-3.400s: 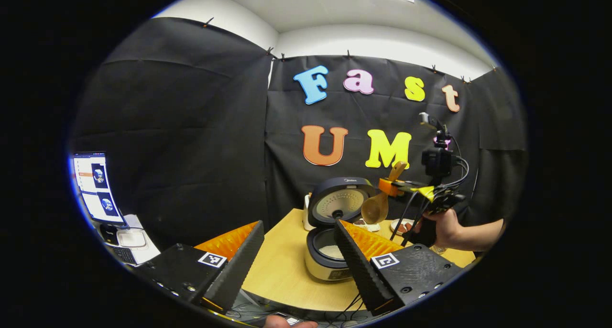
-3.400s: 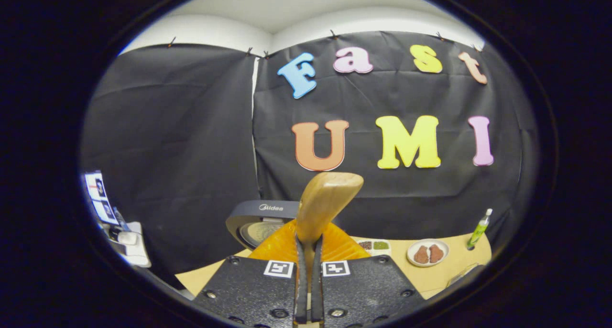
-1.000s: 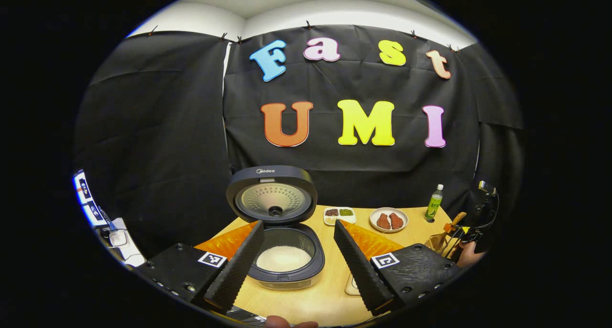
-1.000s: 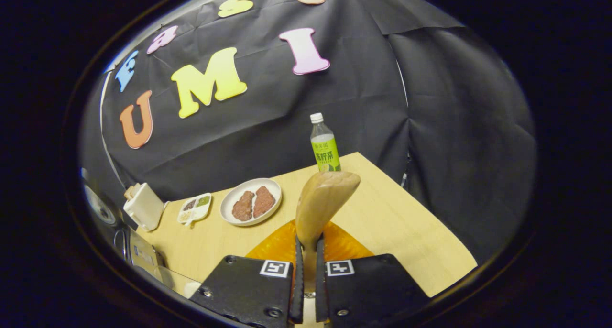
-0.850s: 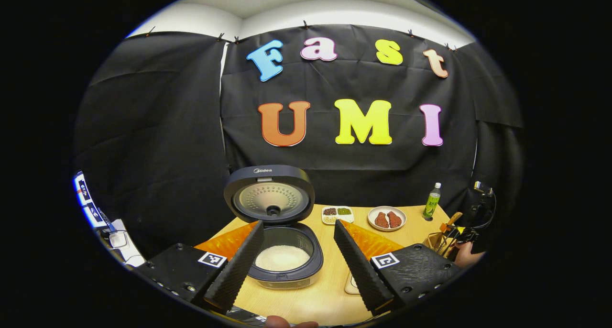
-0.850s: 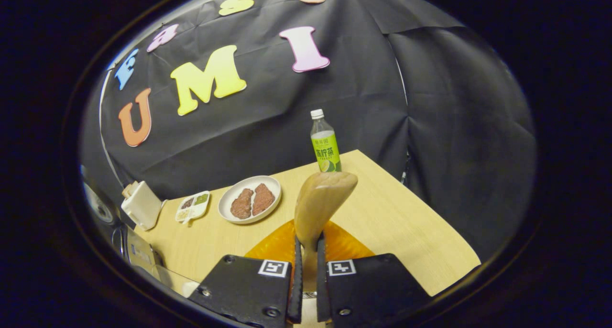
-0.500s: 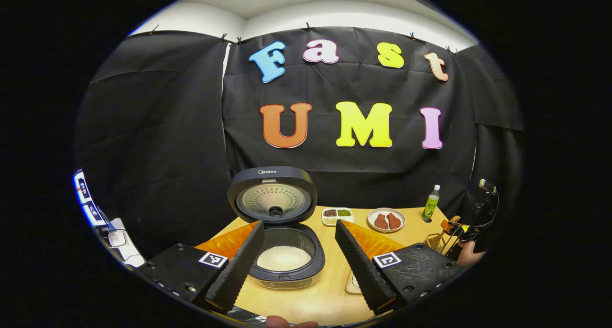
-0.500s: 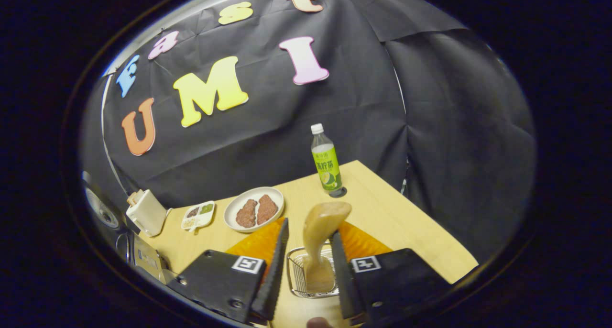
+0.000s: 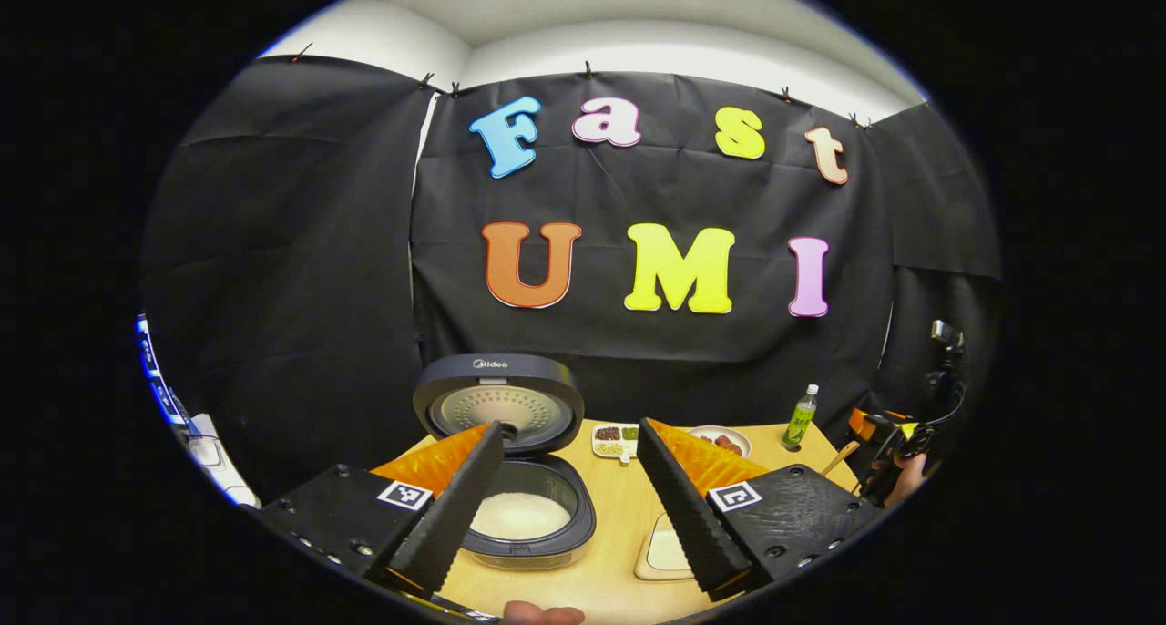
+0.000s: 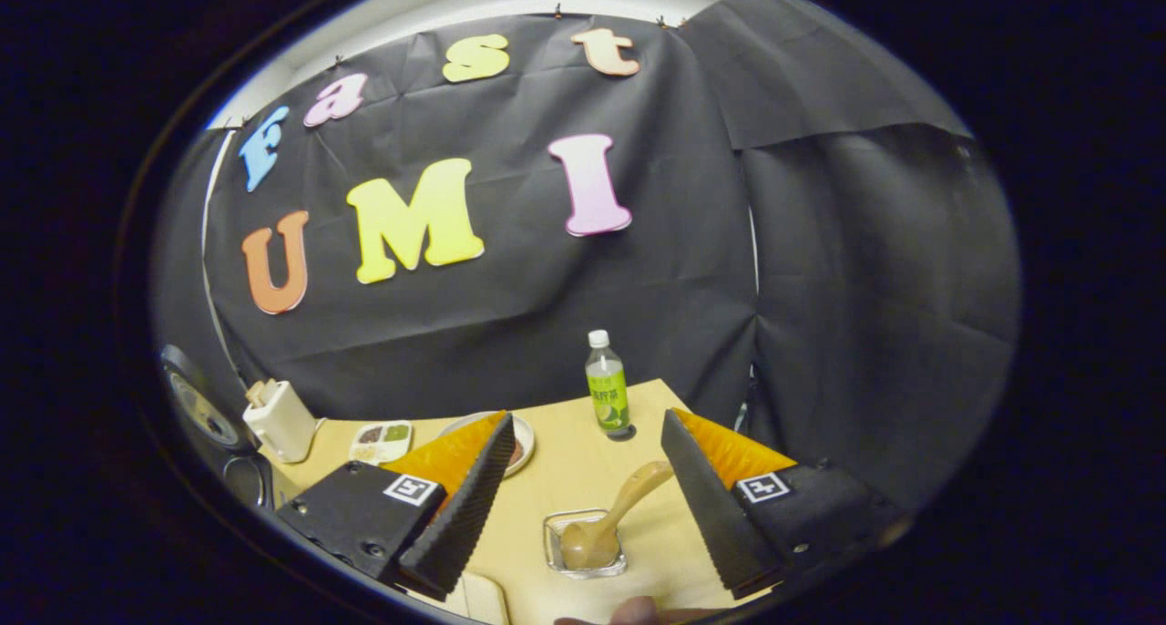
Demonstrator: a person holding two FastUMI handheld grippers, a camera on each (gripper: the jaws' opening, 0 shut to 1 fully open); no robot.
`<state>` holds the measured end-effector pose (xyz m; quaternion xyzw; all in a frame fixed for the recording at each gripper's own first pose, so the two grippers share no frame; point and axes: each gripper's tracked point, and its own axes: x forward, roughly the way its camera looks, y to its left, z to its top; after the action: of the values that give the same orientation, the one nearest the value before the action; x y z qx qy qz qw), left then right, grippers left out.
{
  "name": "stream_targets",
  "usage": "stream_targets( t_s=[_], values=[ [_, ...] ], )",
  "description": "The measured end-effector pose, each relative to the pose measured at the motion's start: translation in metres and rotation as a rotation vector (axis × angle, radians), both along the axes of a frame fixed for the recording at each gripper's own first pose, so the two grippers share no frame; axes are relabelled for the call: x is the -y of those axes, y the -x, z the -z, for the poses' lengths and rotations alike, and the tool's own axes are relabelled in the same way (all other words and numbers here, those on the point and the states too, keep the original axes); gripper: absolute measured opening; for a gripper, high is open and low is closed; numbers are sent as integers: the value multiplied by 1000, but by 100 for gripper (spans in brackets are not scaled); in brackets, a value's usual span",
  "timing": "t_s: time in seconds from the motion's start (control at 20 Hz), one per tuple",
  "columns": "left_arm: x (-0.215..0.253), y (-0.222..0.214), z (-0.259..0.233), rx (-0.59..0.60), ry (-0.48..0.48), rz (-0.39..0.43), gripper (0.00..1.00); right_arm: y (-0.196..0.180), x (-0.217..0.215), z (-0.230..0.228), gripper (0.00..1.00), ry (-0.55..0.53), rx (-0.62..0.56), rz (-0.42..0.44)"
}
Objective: Close the left gripper, press the button to open the rice cooker; take a wooden spoon from the chopstick holder with the right hand, scoop a spoonful of rice and pour it into the rice cooker, then put the wooden spoon back into the chopstick holder.
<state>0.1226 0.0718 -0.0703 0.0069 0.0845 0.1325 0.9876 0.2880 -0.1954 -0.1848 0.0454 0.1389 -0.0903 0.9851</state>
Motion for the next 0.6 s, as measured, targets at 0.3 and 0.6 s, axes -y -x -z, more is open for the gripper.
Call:
stream_targets(
  t_s=[0.3,0.6],
  values=[
    [-49,-31,-41,21,-10,-66,95,42,-52,-79,100,50,119,-102],
    [-78,-94,-48,-80,59,-66,95,87,-66,-110,100,104,191,-151]
  ],
)
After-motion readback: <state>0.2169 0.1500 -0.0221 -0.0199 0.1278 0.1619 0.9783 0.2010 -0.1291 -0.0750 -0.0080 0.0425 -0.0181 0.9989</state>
